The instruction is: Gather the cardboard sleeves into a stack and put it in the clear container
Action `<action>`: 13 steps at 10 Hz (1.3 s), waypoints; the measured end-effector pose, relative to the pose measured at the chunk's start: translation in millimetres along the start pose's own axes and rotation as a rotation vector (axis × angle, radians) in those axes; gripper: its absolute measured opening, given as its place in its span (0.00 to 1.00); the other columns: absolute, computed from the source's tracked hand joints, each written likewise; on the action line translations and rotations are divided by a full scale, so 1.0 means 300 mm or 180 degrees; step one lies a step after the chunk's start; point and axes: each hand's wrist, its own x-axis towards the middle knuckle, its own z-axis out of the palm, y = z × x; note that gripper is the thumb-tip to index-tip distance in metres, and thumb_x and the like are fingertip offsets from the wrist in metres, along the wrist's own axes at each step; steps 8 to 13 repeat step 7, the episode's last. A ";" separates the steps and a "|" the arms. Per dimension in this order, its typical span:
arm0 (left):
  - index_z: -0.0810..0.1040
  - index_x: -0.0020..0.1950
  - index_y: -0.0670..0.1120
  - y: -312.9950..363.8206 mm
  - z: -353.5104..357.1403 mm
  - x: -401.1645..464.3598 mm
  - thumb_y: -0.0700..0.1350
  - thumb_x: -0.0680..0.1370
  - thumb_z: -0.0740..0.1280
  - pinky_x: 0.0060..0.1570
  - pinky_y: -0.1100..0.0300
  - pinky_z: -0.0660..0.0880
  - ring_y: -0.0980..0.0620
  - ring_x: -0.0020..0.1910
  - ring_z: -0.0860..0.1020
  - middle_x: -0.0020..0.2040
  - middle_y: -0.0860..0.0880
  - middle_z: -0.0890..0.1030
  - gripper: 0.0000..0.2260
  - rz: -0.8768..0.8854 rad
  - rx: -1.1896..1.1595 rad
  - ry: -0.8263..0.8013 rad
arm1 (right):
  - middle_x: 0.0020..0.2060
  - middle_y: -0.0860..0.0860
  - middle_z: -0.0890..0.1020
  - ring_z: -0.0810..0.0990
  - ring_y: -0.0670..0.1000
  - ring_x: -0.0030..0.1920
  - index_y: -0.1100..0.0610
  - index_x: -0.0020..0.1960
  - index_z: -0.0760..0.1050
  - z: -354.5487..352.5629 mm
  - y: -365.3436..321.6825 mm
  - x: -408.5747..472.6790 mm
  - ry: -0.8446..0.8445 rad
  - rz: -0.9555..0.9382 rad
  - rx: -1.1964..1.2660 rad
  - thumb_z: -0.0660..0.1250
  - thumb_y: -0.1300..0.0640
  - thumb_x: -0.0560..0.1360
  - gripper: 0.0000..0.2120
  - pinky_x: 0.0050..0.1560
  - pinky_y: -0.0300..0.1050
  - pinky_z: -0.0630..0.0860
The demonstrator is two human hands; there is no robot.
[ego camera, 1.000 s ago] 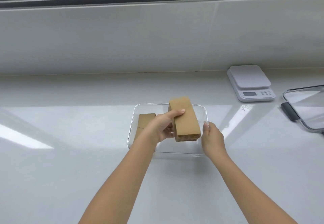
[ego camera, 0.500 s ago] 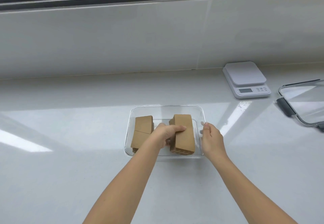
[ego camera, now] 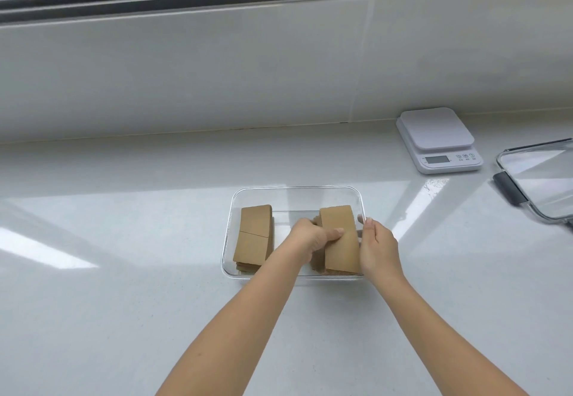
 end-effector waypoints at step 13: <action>0.65 0.70 0.45 0.005 0.054 0.035 0.56 0.71 0.59 0.62 0.52 0.70 0.45 0.64 0.72 0.66 0.46 0.72 0.30 -0.0125 0.0157 -0.0110 | 0.32 0.51 0.71 0.68 0.52 0.35 0.56 0.36 0.66 -0.018 0.004 0.023 -0.0347 0.0169 -0.0035 0.49 0.55 0.80 0.17 0.35 0.46 0.64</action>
